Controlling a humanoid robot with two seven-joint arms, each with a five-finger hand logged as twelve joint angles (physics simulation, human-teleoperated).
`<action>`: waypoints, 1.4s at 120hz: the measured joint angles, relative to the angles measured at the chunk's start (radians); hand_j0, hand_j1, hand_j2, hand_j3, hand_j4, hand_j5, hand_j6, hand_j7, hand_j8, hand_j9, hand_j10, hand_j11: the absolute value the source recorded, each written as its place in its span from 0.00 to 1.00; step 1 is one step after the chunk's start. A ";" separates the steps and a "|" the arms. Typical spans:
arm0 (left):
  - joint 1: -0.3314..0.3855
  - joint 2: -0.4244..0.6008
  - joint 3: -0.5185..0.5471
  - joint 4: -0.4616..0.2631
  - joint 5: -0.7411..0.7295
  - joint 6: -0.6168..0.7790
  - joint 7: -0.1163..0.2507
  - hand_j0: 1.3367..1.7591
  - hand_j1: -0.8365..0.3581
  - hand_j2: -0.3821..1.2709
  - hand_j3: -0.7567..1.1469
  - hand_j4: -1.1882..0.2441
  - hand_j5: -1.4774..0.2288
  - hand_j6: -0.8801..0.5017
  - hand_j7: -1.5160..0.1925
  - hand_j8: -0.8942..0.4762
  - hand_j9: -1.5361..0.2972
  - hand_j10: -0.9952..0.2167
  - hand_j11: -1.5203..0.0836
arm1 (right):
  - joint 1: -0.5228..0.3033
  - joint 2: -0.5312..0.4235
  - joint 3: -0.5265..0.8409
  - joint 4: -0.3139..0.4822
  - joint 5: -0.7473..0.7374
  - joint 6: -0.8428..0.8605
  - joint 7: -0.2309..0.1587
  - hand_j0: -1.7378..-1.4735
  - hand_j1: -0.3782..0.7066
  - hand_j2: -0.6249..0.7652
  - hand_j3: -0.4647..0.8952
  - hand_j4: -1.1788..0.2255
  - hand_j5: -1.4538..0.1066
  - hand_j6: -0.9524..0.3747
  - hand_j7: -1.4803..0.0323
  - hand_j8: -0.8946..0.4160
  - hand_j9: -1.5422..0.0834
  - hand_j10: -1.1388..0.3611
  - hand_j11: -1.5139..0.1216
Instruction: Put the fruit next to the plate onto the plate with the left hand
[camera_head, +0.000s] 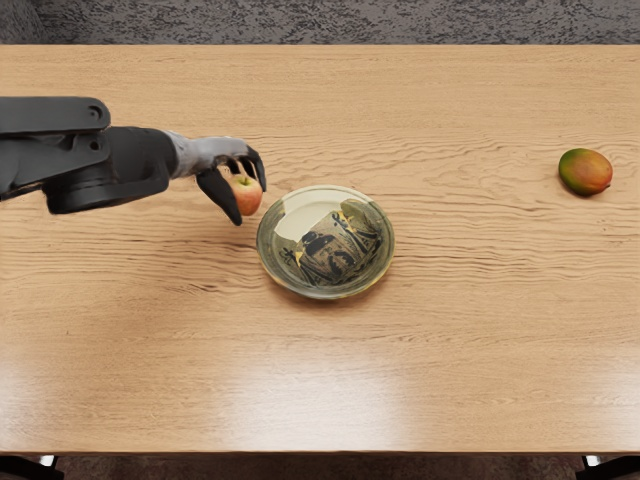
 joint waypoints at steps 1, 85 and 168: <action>-0.003 0.000 -0.003 -0.001 -0.002 -0.005 0.000 0.74 0.37 0.48 0.40 0.55 0.15 0.51 0.21 0.50 0.19 0.17 0.21 | 0.000 0.000 0.000 0.000 0.000 0.000 0.000 0.30 0.06 0.45 0.34 0.82 0.91 0.70 0.96 0.66 0.93 0.74 0.91; -0.015 -0.034 -0.144 -0.086 -0.102 -0.205 -0.008 0.74 0.38 0.48 0.40 0.55 0.14 0.49 0.19 0.49 0.20 0.17 0.23 | 0.000 0.000 0.000 0.000 0.000 0.000 0.000 0.30 0.06 0.45 0.34 0.82 0.91 0.70 0.96 0.66 0.93 0.74 0.90; 0.173 0.097 -0.341 -0.035 -0.146 -0.290 -0.006 0.76 0.72 0.27 0.40 0.64 0.65 0.45 0.67 0.47 0.64 0.58 0.72 | 0.000 0.000 0.000 0.000 0.000 0.000 0.000 0.30 0.06 0.45 0.34 0.82 0.91 0.70 0.96 0.66 0.93 0.74 0.91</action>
